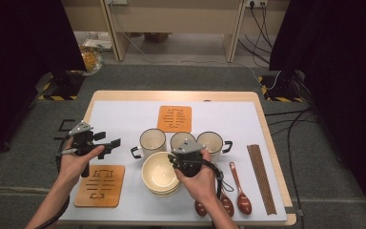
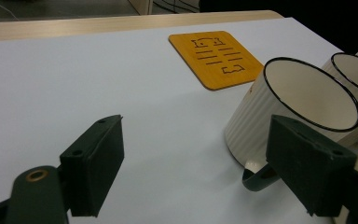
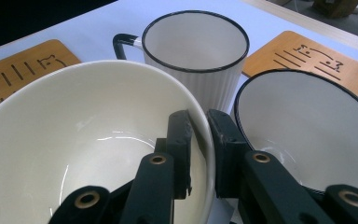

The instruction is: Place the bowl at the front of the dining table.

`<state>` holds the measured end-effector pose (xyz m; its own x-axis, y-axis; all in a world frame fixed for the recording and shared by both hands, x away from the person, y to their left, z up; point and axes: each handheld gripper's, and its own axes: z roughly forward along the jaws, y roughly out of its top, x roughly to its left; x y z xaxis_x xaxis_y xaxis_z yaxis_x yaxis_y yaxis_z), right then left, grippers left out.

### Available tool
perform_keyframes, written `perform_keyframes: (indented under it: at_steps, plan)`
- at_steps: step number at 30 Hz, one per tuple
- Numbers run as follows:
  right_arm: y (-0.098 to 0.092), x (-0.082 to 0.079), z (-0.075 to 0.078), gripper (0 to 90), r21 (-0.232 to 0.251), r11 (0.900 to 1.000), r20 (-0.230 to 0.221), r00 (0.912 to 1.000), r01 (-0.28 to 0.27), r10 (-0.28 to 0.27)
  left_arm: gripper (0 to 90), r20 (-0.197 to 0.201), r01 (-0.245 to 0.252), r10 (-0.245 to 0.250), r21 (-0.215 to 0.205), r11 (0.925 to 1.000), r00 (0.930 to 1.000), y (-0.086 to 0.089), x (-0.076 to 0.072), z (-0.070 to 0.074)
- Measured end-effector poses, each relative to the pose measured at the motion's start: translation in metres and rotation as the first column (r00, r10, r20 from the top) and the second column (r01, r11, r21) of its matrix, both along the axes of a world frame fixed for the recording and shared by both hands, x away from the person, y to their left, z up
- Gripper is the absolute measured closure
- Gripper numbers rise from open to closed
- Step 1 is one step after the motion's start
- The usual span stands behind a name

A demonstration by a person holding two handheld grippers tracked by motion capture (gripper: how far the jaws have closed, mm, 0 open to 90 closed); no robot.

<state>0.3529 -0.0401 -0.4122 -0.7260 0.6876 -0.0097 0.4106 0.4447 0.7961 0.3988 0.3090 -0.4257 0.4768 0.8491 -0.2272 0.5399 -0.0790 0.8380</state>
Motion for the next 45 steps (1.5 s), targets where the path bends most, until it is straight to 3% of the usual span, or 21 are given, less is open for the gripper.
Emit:
perform_keyframes:
  at_steps: [11, 23, 31, 40, 45]
  plan:
    - [0.0000, -0.0023, 0.0035, 82.2, -0.040, 0.999, 0.034, 0.9992, -0.018, 0.020, 18.6, -0.007, -0.004, 0.004, 0.001, 1.0000, 1.0000, 0.0006, 0.0010, -0.0028]
    - [-0.0023, -0.0016, 0.0055, 83.4, -0.035, 0.999, 0.017, 0.9997, -0.019, 0.019, 18.6, -0.007, 0.002, -0.002, -0.002, 1.0000, 1.0000, -0.0017, 0.0018, -0.0022]
    - [-0.0011, 0.0016, 0.0002, 79.2, -0.036, 0.999, -0.022, 0.9994, -0.026, 0.025, 18.7, -0.008, 0.004, -0.004, -0.012, 0.9999, 1.0000, -0.0009, 0.0019, -0.0031]
    - [-0.0001, 0.0022, 0.0010, 81.5, -0.046, 0.999, -0.026, 0.9995, -0.022, 0.021, 18.7, -0.014, 0.000, 0.000, -0.007, 1.0000, 0.9999, 0.0023, 0.0011, -0.0043]
    - [-0.0006, -0.0006, 0.0026, 82.7, -0.047, 0.999, -0.001, 0.9998, -0.020, 0.020, 18.7, -0.014, 0.000, 0.000, -0.010, 0.9999, 0.9999, 0.0014, 0.0018, -0.0048]
